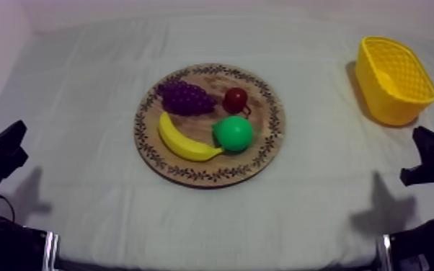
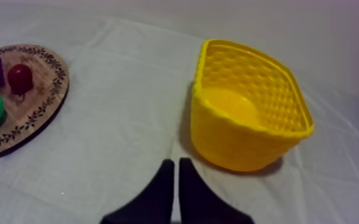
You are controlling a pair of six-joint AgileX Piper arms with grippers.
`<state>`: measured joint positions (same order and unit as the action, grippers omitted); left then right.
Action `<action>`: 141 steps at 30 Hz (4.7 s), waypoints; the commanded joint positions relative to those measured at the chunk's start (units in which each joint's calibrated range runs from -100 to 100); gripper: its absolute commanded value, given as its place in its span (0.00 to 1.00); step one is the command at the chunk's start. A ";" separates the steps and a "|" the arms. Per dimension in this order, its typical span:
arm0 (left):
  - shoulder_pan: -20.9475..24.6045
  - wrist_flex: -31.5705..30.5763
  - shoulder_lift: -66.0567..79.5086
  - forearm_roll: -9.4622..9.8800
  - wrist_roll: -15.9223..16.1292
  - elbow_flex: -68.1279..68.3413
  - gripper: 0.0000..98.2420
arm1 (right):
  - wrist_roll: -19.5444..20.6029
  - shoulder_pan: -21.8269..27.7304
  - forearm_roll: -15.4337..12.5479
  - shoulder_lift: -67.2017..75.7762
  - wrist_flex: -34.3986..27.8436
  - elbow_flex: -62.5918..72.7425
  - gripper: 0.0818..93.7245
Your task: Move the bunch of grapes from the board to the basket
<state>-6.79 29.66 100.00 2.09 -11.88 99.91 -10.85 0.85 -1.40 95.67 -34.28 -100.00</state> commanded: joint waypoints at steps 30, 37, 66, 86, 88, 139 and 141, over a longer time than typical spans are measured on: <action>0.02 0.01 0.00 -0.01 -0.01 -0.02 0.00 | 0.02 0.00 0.01 0.00 0.01 0.00 0.01; 0.02 0.01 0.00 -0.01 -0.01 -0.02 0.00 | -0.14 0.00 0.01 0.00 0.01 0.00 0.01; 0.02 0.01 0.00 -0.01 -0.06 -0.02 0.00 | -2.52 -3.04 0.84 -10.02 2.07 6.52 0.01; 0.02 0.01 0.00 -0.01 -0.01 -0.02 0.00 | -1.14 -11.90 4.53 -40.67 -5.76 39.03 0.01; 0.02 0.01 0.00 -0.01 -0.01 -0.02 0.00 | -0.35 -13.46 5.65 -43.78 -7.55 42.54 0.01; 0.02 0.01 0.00 -0.01 -0.01 -0.02 0.00 | -7.44 -32.63 6.67 -118.74 -53.73 131.40 0.01; 0.02 0.01 0.00 -0.01 -0.01 -0.02 0.00 | -7.60 -32.71 6.62 -121.89 -55.46 134.35 0.01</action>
<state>-6.79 29.66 100.00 2.09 -11.89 99.91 -18.32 -31.81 5.20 -22.73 -88.38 30.12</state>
